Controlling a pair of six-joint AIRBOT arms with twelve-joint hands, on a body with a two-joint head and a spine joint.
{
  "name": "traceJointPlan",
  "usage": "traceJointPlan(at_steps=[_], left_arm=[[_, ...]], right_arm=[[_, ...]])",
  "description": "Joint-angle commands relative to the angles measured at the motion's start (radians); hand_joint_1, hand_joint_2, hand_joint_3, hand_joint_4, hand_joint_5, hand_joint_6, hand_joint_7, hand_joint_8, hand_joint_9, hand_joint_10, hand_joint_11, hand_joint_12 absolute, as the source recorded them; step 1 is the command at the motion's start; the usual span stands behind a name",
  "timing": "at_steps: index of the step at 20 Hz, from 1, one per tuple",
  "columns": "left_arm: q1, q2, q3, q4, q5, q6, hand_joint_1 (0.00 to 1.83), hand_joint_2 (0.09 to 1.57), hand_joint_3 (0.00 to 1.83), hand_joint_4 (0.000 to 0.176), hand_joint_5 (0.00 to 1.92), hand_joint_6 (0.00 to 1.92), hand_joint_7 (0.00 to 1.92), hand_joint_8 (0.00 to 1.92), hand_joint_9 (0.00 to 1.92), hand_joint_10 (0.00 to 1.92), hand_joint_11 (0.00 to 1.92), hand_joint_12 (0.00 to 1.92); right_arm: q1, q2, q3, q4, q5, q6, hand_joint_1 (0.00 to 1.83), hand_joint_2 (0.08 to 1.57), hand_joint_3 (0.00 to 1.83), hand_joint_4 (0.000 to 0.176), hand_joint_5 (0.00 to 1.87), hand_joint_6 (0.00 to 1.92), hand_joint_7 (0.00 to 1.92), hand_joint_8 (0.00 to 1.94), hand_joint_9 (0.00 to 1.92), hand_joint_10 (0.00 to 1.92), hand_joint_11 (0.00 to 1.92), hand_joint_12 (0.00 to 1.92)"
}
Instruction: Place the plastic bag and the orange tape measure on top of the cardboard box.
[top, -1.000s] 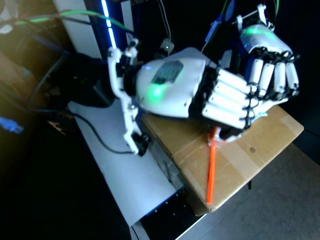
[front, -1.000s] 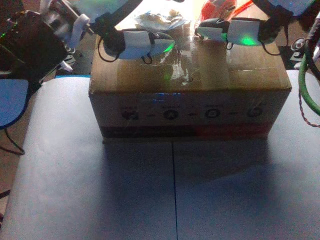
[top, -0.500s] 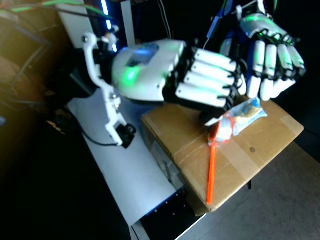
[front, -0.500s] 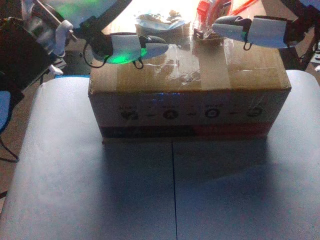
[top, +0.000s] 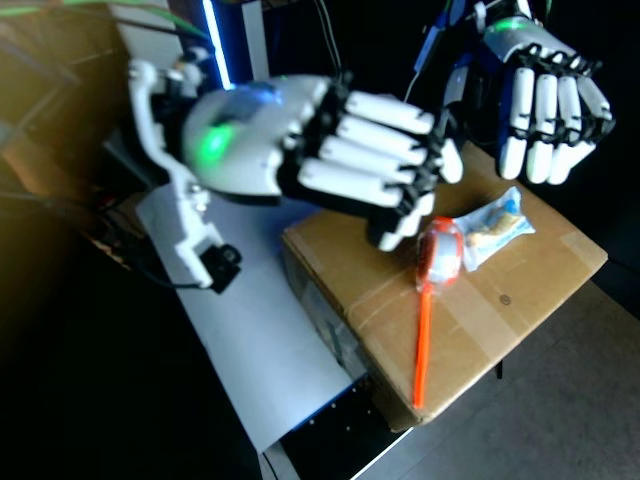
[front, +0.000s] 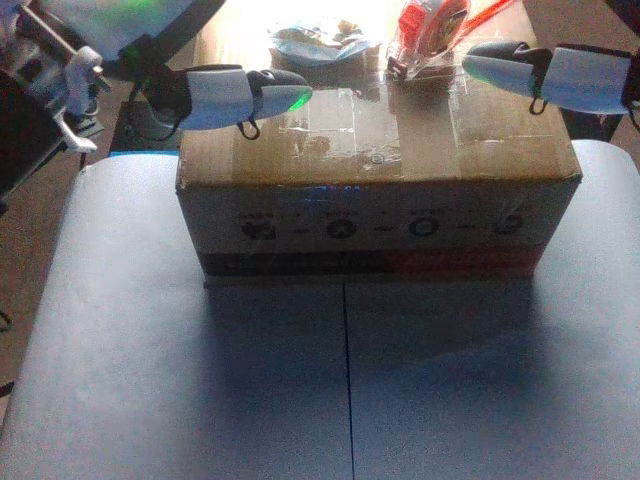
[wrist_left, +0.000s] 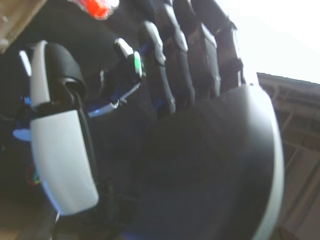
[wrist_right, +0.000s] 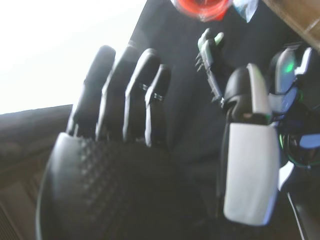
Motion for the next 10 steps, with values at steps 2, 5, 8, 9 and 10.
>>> traceJointPlan(at_steps=[2,5,8,9,10], left_arm=[[-0.002,0.016,-0.014,0.023,0.157,0.002,0.85,1.02,0.0,0.0,0.58,0.0,0.54,0.0,0.33,0.58,0.11,1.47],[0.015,0.035,-0.032,0.023,0.183,0.002,0.79,1.02,0.0,0.0,0.56,0.0,0.55,0.01,0.36,0.53,0.16,1.4],[0.033,0.047,-0.047,0.023,0.212,0.001,0.78,0.98,0.0,0.0,0.63,0.02,0.58,0.01,0.38,0.61,0.11,1.45],[0.041,0.052,-0.053,0.023,0.227,0.0,0.78,0.98,0.0,0.0,0.65,0.02,0.62,0.02,0.3,0.89,0.02,1.65],[0.048,0.056,-0.058,0.023,0.239,-0.001,0.76,0.98,0.0,0.0,0.65,0.02,0.63,0.03,0.25,1.0,0.0,1.7]], right_arm=[[-0.001,0.019,-0.021,-0.034,-0.153,0.005,0.87,0.92,0.0,0.0,0.39,0.83,0.46,1.25,0.46,1.42,0.39,1.7],[-0.009,0.036,-0.041,-0.034,-0.159,0.005,0.96,0.98,0.01,0.0,0.37,0.93,0.47,1.27,0.46,1.41,0.35,1.71],[-0.047,0.057,-0.065,-0.031,-0.219,0.005,1.01,0.98,0.01,0.0,0.35,0.95,0.43,1.29,0.44,1.36,0.3,1.67],[-0.07,0.075,-0.082,-0.023,-0.253,0.005,1.02,0.97,0.0,0.0,0.4,0.91,0.49,1.23,0.47,1.35,0.35,1.69],[-0.082,0.084,-0.09,-0.018,-0.266,0.005,0.97,0.95,0.0,0.0,0.43,0.86,0.48,1.34,0.46,1.52,0.36,1.82]])
